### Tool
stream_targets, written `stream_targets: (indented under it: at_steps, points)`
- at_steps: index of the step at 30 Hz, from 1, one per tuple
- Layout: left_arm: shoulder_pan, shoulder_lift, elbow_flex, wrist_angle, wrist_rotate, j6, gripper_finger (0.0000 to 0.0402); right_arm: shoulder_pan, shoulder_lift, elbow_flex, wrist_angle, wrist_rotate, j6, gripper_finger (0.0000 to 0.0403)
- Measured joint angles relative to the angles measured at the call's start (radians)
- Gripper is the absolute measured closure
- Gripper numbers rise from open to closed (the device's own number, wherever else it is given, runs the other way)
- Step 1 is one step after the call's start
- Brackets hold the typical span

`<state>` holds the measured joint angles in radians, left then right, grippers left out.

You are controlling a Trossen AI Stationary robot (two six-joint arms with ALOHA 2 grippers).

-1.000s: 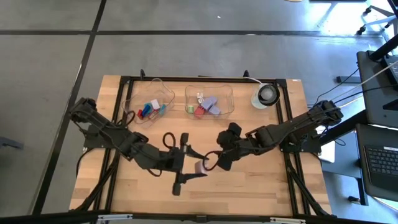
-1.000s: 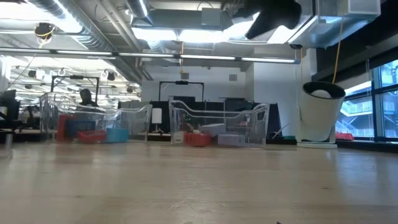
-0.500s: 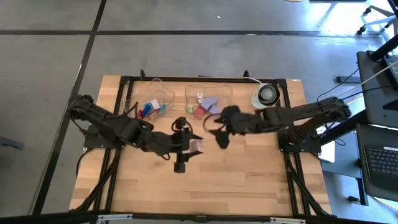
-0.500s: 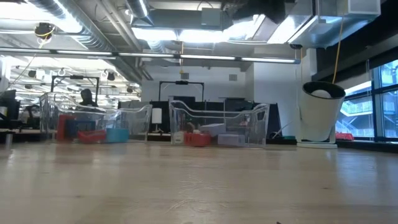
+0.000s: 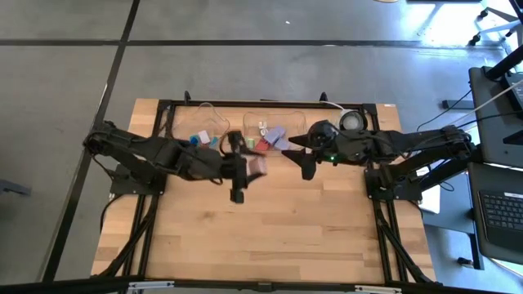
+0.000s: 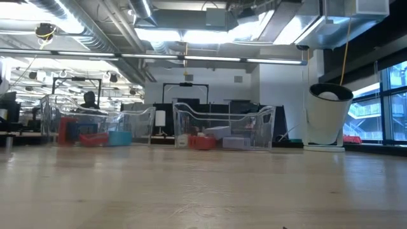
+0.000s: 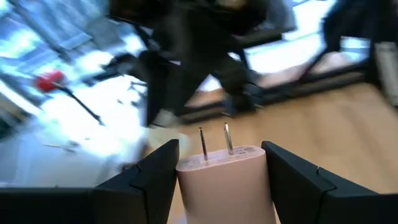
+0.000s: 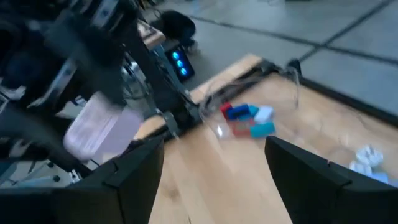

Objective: Pick & Place Office items
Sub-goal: Put the pink charger adapter into the right transparent bin

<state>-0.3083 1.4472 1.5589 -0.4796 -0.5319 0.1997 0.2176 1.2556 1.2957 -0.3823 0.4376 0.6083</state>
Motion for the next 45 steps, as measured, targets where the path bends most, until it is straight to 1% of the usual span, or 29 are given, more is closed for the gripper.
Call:
stream_targets:
  at_steps: [5, 8, 10, 15, 17, 18, 20, 23, 25, 27, 30, 33, 36, 40, 45]
  points:
    - [0.047, -0.039, 0.000, 0.113, -0.105, 0.122, 0.0192, -0.005, 0.003, 0.000, 0.086, 0.012, -0.048, 0.0120]
    - [0.089, -0.066, 0.000, 0.185, -0.097, 0.107, 0.0192, -0.020, 0.003, 0.000, 0.152, 0.027, -0.045, 0.0120]
    - [0.118, -0.089, 0.000, 0.199, -0.029, 0.069, 0.0195, -0.036, 0.003, 0.000, 0.198, 0.019, -0.040, 0.0120]
    - [0.184, -0.153, 0.000, 0.200, 0.202, -0.016, 0.0197, -0.064, 0.007, 0.000, 0.256, -0.006, -0.051, 0.0120]
    - [0.207, -0.174, -0.002, 0.200, 0.260, -0.023, 0.0194, -0.074, 0.010, 0.000, 0.254, 0.002, -0.068, 0.0120]
    - [0.216, -0.186, -0.016, 0.205, 0.269, -0.024, 0.0193, -0.079, 0.013, 0.000, 0.255, 0.012, -0.070, 0.0120]
    - [0.237, -0.214, -0.064, 0.212, 0.268, -0.024, 0.0192, -0.088, 0.019, 0.000, 0.258, 0.037, -0.070, 0.0120]
    - [0.284, -0.259, -0.177, 0.271, 0.273, -0.064, 0.0195, -0.101, 0.030, 0.000, 0.257, 0.045, -0.070, 0.0120]
    - [0.321, -0.297, -0.271, 0.353, 0.296, -0.095, 0.0196, -0.111, 0.034, 0.000, 0.253, 0.045, -0.070, 0.0120]
    - [0.360, -0.330, -0.369, 0.472, 0.318, -0.126, 0.0195, -0.120, 0.044, 0.000, 0.257, 0.045, -0.069, 0.0120]
    - [0.418, -0.353, -0.521, 0.626, 0.324, -0.185, 0.0189, -0.136, 0.056, 0.000, 0.252, 0.045, -0.046, 0.0120]
    - [0.471, -0.340, -0.651, 0.762, 0.312, -0.263, 0.0185, -0.145, 0.074, 0.000, 0.252, 0.045, -0.023, 0.0120]
    - [0.513, -0.297, -0.746, 0.882, 0.287, -0.283, 0.0186, -0.148, 0.100, 0.000, 0.254, 0.045, -0.009, 0.0120]
    - [0.552, -0.200, -0.800, 0.928, 0.250, -0.283, 0.0187, -0.156, 0.134, 0.000, 0.256, 0.044, 0.009, 0.0120]
    - [0.578, -0.051, -0.801, 0.934, 0.261, -0.267, 0.0184, -0.170, 0.166, 0.000, 0.245, 0.041, 0.009, 0.0120]
